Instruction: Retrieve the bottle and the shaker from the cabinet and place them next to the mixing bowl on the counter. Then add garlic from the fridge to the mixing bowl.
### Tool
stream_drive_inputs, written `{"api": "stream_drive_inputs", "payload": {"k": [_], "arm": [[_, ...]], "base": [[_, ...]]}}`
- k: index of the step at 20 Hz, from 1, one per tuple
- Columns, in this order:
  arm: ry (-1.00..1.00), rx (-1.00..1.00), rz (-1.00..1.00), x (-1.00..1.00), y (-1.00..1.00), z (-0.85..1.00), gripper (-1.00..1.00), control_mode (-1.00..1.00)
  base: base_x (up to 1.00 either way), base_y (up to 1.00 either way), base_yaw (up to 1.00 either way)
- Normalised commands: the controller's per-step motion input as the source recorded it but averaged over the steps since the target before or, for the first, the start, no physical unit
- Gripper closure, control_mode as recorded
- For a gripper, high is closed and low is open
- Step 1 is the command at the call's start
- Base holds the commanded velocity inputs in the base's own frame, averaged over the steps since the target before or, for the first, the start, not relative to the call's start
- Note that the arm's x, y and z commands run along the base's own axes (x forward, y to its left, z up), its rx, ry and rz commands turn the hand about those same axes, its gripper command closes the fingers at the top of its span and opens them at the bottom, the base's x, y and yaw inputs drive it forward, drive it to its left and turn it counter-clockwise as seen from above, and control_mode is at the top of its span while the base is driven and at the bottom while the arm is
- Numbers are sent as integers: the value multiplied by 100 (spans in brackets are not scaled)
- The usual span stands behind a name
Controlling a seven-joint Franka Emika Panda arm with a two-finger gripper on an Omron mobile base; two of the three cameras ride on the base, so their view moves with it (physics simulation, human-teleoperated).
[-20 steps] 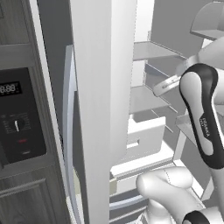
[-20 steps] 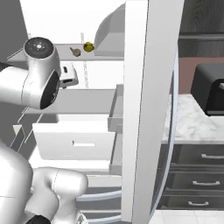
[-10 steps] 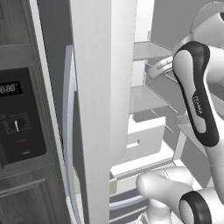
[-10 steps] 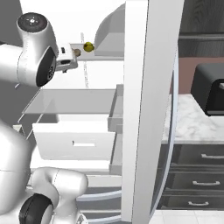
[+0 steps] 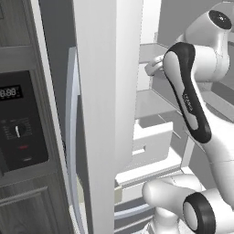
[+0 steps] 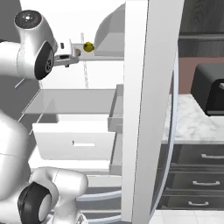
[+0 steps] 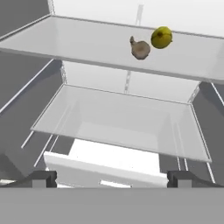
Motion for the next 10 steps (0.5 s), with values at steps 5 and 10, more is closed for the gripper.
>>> {"api": "stream_drive_inputs", "payload": {"k": [5,10], "arm": [[-8,8,-5,28,0,4,-100,-100],[-16,8,0,20,7,0,-100,-100]], "base": [[0,0,0],[0,0,0]]}}
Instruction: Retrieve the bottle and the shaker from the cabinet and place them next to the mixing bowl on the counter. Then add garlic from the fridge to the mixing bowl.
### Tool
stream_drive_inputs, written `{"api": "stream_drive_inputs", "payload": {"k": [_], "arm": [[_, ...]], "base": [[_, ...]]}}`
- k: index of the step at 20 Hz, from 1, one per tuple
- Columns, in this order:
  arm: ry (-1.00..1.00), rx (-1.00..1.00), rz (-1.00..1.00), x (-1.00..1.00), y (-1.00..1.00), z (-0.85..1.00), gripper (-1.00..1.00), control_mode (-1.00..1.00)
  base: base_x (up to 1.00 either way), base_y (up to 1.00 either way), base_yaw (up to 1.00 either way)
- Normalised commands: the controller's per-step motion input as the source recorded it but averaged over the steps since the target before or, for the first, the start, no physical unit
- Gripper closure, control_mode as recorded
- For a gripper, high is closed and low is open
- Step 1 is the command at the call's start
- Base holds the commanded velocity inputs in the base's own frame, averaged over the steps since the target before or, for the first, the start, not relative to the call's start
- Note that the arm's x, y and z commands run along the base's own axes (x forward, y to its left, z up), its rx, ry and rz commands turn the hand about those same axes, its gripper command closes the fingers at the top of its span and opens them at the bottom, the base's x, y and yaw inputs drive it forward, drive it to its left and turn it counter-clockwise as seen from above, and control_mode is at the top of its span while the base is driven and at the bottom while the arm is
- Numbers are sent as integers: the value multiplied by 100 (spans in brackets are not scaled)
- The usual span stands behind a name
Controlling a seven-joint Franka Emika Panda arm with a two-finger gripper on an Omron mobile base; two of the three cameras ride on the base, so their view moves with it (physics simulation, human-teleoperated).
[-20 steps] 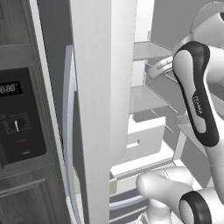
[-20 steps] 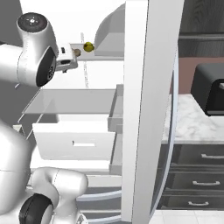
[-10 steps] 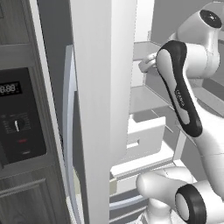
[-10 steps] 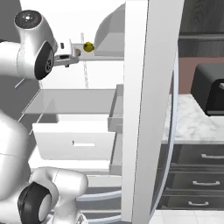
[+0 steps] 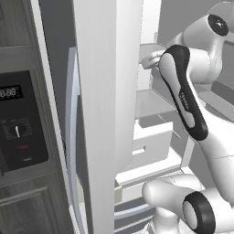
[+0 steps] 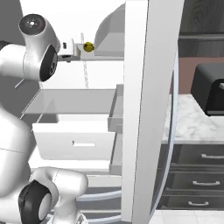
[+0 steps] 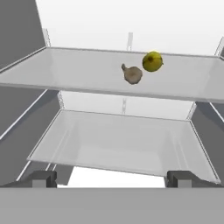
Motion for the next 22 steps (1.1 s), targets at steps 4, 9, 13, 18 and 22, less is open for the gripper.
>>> {"api": "stream_drive_inputs", "payload": {"k": [4,9,13,18,22], "arm": [[-11,6,0,34,22,2,-100,-100],[3,0,0,32,28,27,-100,-100],[13,0,0,42,5,7,-100,-100],[3,0,0,27,0,1,-100,-100],[0,0,-1,39,-6,-3,-100,-100]], "base": [[0,0,0],[0,0,0],[0,0,0],[0,0,0],[0,0,0]]}}
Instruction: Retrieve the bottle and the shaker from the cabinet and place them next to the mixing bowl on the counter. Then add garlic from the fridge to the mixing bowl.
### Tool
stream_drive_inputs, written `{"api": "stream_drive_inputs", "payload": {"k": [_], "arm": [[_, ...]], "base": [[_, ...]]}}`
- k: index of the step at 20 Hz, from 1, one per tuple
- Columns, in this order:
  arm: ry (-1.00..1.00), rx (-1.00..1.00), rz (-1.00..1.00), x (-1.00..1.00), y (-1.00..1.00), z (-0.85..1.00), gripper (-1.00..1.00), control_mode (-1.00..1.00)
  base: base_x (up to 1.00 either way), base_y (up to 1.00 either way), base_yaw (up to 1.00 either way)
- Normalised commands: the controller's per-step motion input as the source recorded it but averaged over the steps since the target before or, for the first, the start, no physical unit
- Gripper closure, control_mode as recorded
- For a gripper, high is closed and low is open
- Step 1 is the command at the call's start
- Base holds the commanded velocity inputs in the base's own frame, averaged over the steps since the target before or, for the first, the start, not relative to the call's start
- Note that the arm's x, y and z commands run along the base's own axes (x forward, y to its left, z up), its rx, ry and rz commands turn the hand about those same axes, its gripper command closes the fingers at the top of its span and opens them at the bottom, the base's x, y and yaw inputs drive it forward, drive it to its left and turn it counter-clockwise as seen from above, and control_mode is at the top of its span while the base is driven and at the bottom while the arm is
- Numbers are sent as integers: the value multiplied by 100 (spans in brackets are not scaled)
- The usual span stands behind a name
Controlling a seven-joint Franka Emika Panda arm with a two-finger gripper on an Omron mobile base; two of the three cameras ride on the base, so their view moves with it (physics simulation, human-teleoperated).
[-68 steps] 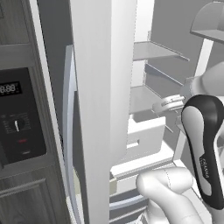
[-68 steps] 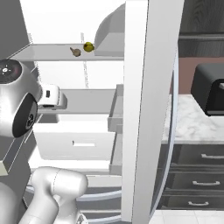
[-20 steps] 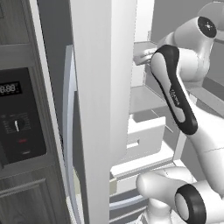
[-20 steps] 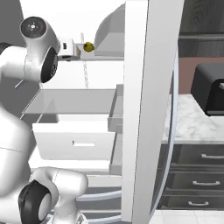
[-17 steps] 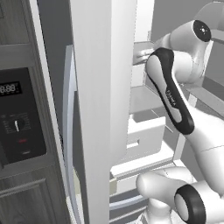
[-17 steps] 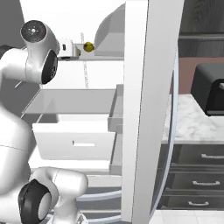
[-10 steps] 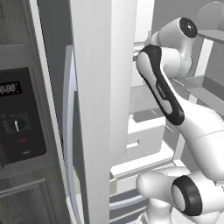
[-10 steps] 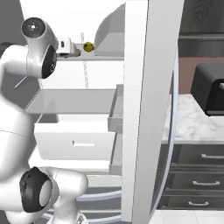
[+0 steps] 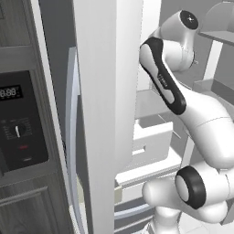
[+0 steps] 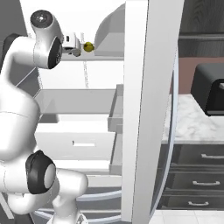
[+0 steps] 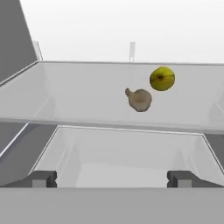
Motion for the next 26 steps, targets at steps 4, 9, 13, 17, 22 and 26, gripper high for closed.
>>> {"api": "stream_drive_inputs", "payload": {"k": [4,9,13,17,22,26], "arm": [[0,0,-3,41,-3,-20,-100,-100],[0,0,-3,43,0,-25,-100,-100],[0,0,-3,40,0,0,-100,-100],[0,0,-1,46,0,0,-100,-100],[0,0,0,45,0,-2,-100,-100],[0,0,0,33,0,-10,-100,-100]], "base": [[0,0,0],[0,0,0],[0,0,0],[0,0,0],[0,0,0],[0,0,0]]}}
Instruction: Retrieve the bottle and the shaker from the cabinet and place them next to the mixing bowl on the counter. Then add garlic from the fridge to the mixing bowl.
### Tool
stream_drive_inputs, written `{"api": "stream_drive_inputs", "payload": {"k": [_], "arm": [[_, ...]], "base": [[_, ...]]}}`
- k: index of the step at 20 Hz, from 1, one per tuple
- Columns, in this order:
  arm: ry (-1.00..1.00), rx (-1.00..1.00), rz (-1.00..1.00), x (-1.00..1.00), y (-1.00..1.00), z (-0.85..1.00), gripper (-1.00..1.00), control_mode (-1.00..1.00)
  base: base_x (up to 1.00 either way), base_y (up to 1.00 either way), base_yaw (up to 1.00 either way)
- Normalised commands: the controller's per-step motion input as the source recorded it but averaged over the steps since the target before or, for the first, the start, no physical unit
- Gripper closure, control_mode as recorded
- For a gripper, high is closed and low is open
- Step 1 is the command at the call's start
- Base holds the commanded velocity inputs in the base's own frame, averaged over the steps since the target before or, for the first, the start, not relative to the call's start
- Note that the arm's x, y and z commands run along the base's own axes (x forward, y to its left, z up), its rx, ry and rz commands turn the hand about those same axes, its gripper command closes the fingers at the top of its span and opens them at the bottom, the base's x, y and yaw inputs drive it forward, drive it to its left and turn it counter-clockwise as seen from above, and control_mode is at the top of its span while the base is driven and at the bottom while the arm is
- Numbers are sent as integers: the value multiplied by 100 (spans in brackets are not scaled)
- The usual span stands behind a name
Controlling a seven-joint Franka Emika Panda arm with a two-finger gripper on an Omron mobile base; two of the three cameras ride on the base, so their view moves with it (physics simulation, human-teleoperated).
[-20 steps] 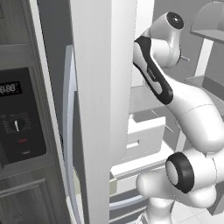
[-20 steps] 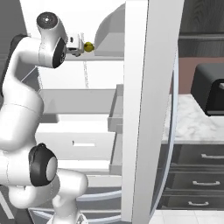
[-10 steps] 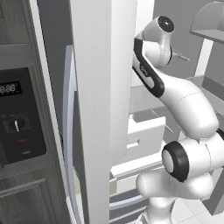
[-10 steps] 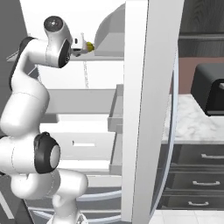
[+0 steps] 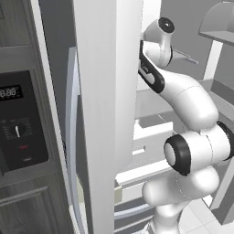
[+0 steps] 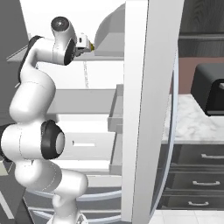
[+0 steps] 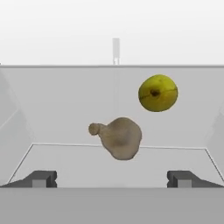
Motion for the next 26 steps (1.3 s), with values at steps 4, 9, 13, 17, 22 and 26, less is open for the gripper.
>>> {"api": "stream_drive_inputs", "payload": {"k": [4,9,13,17,22,26], "arm": [[0,0,0,32,0,-15,-100,-100],[0,0,0,30,0,-13,-100,-100],[0,0,0,29,0,-14,-100,-100],[0,0,0,15,0,0,-100,-100],[0,0,0,15,0,0,-100,-100],[0,0,0,0,0,0,-100,-100]], "base": [[0,0,0],[0,0,0],[0,0,0],[0,0,0],[0,0,0],[0,0,0]]}}
